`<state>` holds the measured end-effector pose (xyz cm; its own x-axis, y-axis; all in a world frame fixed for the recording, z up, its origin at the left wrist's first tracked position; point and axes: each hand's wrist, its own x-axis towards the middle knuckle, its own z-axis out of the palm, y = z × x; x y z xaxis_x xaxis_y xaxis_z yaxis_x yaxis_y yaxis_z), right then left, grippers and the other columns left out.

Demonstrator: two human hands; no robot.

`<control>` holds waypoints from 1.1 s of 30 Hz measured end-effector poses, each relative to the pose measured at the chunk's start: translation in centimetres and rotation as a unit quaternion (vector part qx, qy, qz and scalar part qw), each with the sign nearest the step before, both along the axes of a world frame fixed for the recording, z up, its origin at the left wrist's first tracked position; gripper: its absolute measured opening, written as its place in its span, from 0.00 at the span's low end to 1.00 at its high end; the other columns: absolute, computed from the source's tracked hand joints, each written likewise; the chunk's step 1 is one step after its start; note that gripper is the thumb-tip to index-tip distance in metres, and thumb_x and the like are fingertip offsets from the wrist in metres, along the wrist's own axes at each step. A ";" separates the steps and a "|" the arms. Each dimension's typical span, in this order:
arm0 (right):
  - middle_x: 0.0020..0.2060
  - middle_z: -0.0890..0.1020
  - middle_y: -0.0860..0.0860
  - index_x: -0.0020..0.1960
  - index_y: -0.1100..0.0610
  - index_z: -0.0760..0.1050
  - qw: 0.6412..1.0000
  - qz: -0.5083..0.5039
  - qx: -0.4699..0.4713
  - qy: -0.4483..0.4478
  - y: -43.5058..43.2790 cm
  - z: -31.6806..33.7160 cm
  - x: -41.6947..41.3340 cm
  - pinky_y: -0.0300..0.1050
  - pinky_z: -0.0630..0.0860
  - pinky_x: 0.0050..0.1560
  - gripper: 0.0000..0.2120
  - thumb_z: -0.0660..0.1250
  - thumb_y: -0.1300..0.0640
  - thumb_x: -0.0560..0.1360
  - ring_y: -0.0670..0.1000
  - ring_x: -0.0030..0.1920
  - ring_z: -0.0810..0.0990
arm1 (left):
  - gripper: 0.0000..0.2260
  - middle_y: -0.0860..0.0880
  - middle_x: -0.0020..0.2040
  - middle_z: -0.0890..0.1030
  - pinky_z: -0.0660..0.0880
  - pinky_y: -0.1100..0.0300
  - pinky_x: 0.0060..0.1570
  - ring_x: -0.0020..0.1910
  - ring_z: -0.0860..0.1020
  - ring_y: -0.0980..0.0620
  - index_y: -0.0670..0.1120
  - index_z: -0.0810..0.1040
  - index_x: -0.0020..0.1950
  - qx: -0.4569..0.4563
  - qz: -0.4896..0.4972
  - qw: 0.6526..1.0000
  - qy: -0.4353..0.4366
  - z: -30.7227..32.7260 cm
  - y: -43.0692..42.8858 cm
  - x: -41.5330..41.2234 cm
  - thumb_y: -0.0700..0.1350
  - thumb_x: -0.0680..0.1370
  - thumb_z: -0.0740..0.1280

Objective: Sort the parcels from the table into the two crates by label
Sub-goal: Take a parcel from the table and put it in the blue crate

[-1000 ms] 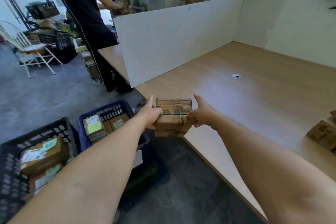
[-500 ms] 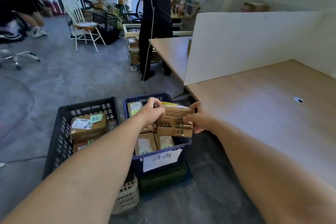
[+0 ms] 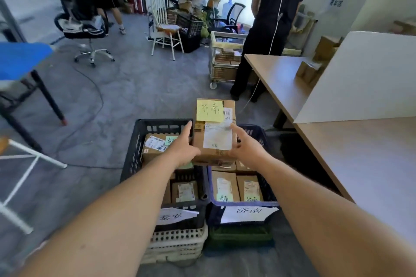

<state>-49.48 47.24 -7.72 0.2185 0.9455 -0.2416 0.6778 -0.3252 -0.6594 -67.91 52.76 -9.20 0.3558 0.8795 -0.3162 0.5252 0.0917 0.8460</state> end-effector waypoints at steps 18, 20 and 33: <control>0.51 0.77 0.51 0.78 0.41 0.47 0.993 0.112 -0.001 -0.041 14.0 -3.5 -4.0 0.50 0.82 0.40 0.39 0.64 0.63 0.77 0.51 0.39 0.79 | 0.47 0.47 0.73 0.69 0.76 0.48 0.60 0.61 0.74 0.53 0.68 0.41 0.76 0.039 0.048 0.996 0.064 -3.2 11.5 -4.7 0.36 0.76 0.69; 0.54 0.78 0.53 0.78 0.41 0.47 0.993 0.108 -0.003 -0.037 15.4 -4.5 -3.4 0.48 0.81 0.40 0.39 0.63 0.64 0.77 0.52 0.41 0.79 | 0.46 0.46 0.74 0.68 0.76 0.51 0.58 0.61 0.74 0.52 0.67 0.40 0.76 0.036 0.049 0.994 0.087 -3.7 12.6 -3.9 0.36 0.76 0.68; 0.52 0.78 0.52 0.77 0.39 0.49 0.997 0.001 -0.065 -0.027 14.4 -11.1 4.8 0.48 0.82 0.42 0.38 0.60 0.66 0.78 0.50 0.43 0.79 | 0.45 0.48 0.72 0.69 0.77 0.51 0.53 0.43 0.76 0.58 0.65 0.38 0.77 -0.035 -0.032 0.993 0.104 -9.4 13.7 5.7 0.35 0.78 0.66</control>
